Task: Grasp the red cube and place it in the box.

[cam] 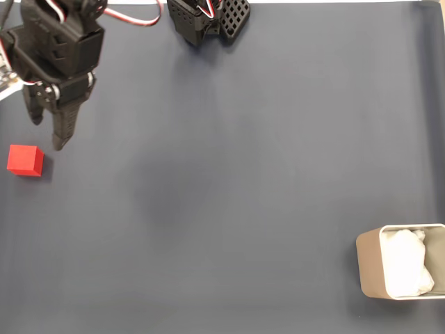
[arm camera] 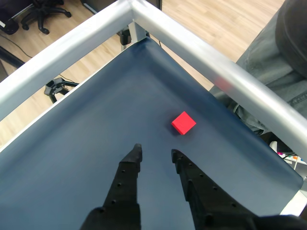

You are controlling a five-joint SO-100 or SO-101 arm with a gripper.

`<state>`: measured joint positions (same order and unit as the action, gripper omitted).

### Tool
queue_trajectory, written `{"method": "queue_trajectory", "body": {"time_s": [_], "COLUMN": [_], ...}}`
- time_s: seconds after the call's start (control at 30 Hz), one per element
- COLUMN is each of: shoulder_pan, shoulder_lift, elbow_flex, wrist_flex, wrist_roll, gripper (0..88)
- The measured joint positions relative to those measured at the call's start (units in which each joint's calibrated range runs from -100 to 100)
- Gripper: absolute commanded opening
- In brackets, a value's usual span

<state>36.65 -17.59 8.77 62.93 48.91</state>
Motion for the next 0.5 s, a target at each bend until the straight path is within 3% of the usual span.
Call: {"method": "queue_trajectory", "body": {"time_s": [0.5], "shoulder_pan": [2.4], "shoulder_lift": [6.9], "elbow_flex": [-0.1], "wrist_flex": [-6.2], "wrist_roll": [0.2], "gripper": [21.6]}}
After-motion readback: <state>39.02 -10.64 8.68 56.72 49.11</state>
